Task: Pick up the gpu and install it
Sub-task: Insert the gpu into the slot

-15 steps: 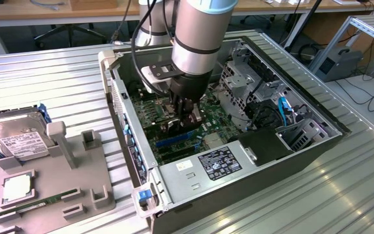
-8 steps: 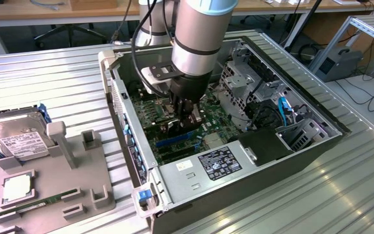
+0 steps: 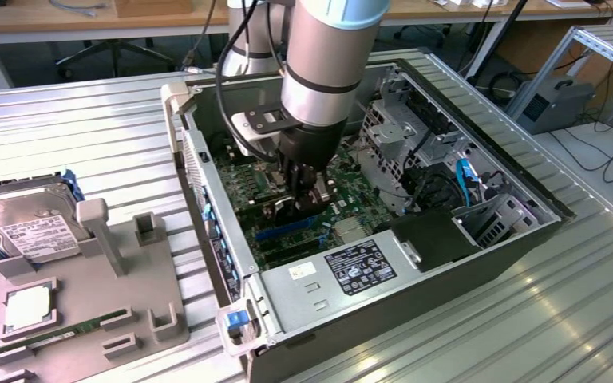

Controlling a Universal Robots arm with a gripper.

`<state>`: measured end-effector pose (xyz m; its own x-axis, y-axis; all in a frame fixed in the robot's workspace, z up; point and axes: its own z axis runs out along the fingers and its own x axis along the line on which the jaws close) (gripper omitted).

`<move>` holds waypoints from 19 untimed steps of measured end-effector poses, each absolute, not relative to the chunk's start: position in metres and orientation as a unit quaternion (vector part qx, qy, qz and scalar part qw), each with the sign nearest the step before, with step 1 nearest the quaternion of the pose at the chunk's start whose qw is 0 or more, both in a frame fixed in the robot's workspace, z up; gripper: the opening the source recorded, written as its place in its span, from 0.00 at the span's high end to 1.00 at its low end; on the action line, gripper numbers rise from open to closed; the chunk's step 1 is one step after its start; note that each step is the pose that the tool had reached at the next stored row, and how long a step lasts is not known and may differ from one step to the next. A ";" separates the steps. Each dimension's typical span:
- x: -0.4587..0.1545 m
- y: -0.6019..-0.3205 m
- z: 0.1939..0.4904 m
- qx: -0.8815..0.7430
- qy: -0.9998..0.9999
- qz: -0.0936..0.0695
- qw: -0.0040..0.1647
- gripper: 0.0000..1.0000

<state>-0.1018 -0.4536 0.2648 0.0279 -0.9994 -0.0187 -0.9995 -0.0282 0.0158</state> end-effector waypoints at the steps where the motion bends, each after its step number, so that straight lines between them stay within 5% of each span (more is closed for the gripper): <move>1: -0.102 -0.454 0.265 -0.717 0.697 0.012 0.001 0.73; 19: -0.101 -0.454 0.263 -0.716 0.698 0.011 -0.001 0.73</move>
